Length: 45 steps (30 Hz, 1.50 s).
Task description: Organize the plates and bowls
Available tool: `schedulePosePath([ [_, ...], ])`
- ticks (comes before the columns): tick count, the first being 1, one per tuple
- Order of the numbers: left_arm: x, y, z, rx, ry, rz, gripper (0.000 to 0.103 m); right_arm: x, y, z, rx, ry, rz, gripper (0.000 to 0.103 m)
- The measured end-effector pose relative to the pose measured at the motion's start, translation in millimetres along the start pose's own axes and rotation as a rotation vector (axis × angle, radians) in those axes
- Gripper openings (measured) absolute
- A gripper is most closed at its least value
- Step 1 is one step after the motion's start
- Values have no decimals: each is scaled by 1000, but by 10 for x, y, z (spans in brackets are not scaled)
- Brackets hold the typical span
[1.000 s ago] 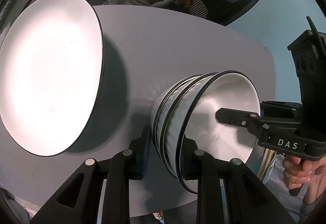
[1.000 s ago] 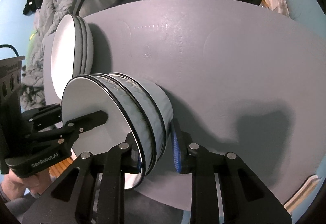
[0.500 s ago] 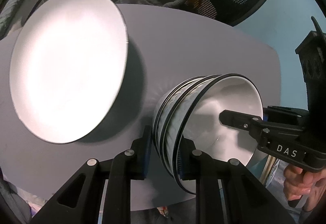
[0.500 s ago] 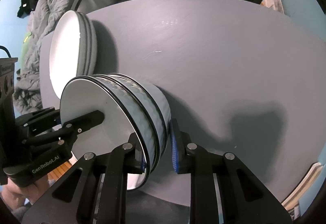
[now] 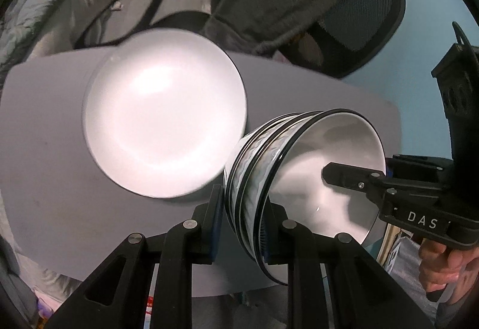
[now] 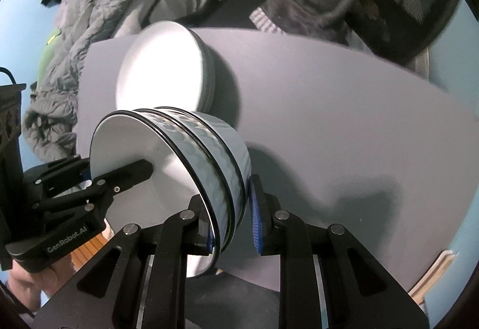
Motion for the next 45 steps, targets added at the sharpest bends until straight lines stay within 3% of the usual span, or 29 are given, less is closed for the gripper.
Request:
schedulePosePath([
  [9,343,226,-461,23,46,61,20,404,-110,-407,-6,81,22,19],
  [19,430,-23,-1049,70,84,20,20,678,-601,-684,-15,88,-26,19],
  [34,465,-220,-1151,45,56,-27,21,788,-774,-765,-95,98,-34,20],
  [40,473,-150,-1191,95,25,7,36,833,-734,-725,-126,67,16,23],
  [42,492,-77,-1209,93,42,30,46,854,-674,-723,-135,62,49,33],
  [45,523,65,-1233,104,64,74,52,892,-516,-731,-155,67,106,44],
])
Point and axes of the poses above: each gripper's, at about its wrist camera, not at the fingertips, and y roughly against the way its jaws point, z to its right, x to its top, the point moved 9 cm from there along -y, roughly the way its jaws point, and after that the axes turned 10 degrees about z, right-handed, at the moved point
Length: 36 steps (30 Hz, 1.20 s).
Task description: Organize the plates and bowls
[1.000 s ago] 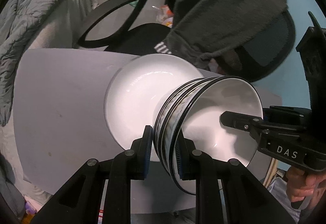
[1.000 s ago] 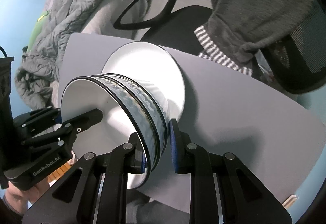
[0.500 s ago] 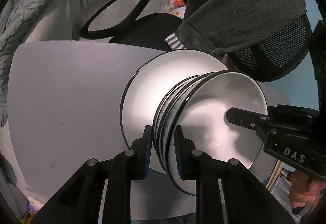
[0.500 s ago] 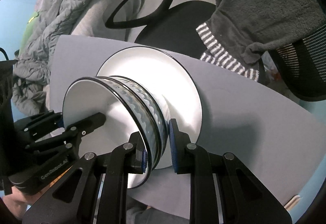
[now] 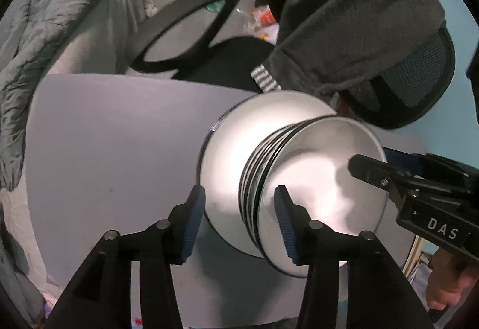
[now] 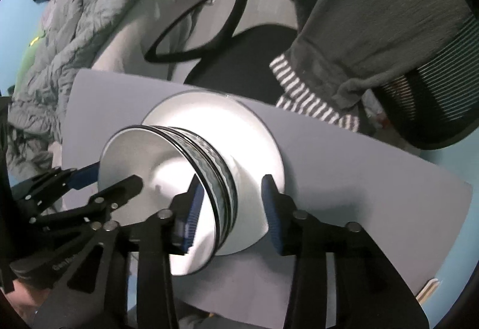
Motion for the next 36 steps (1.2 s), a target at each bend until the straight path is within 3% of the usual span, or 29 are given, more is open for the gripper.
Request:
schedulePosePath([
  [1,19,65,-8,10,2,19,54,18,63,9,-13,1,22,51],
  [8,151,684,151,23,-30,191,68,129,670,93,-139,50,200,57],
  [15,213,1212,376,-28,-25,315,82,137,1234,128,-167,36,324,62],
  [23,116,1573,482,-45,21,360,82,11,1757,114,-144,-3,415,63],
  [36,-172,1923,513,-8,15,397,82,-276,2225,120,-131,-82,480,64],
])
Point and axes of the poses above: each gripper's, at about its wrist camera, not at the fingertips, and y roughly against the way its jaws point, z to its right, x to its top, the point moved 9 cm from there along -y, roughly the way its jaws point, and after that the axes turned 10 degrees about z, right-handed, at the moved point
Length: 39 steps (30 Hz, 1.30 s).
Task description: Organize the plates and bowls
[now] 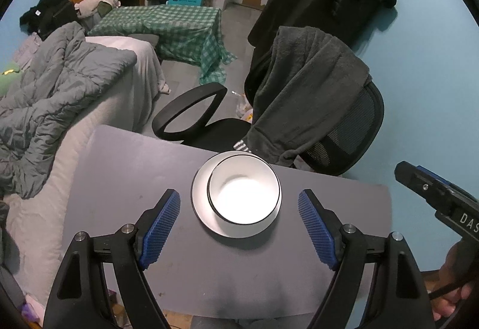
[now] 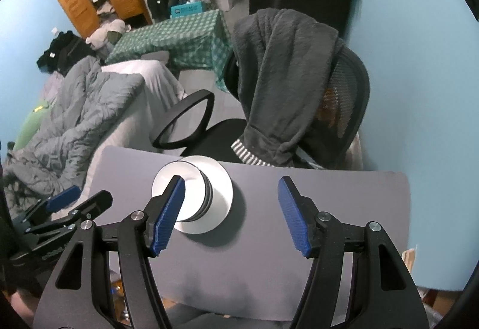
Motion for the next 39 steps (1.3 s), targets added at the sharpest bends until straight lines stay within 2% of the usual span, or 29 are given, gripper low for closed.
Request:
schedulePosePath([
  [3,-18,83,14,-1,-7,8,82,-31,76,-4,3,-7,3,64],
  [8,13,208,64,18,-76,39,82,-36,179,-38,6,-6,19,64],
  [21,74,473,145,-18,-100,91,82,-44,345,-44,4,-21,40,64],
  [39,-2,486,217,-28,-121,75,82,-87,366,37,-8,-34,33,64],
])
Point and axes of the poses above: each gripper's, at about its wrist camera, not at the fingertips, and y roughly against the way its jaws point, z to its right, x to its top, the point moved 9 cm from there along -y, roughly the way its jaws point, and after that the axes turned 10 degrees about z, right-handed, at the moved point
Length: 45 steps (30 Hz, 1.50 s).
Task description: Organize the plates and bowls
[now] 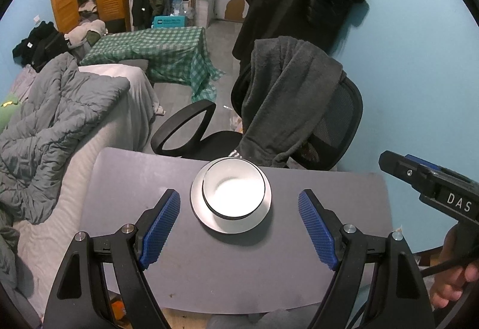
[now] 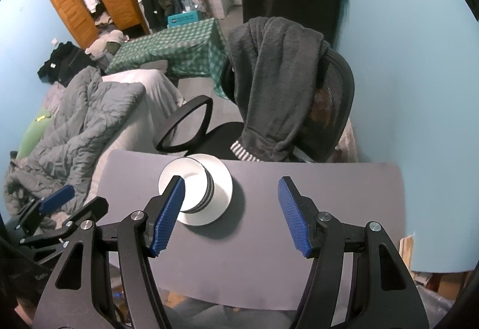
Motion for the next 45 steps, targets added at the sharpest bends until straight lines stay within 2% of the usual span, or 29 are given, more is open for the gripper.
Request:
schedulePosePath([
  [29,42,-26,-75,18,21,2,82,21,-38,66,-8,19,-14,64],
  [45,60,-36,23,-16,-3,-27,82,100,-83,14,-2,37,-15,64],
])
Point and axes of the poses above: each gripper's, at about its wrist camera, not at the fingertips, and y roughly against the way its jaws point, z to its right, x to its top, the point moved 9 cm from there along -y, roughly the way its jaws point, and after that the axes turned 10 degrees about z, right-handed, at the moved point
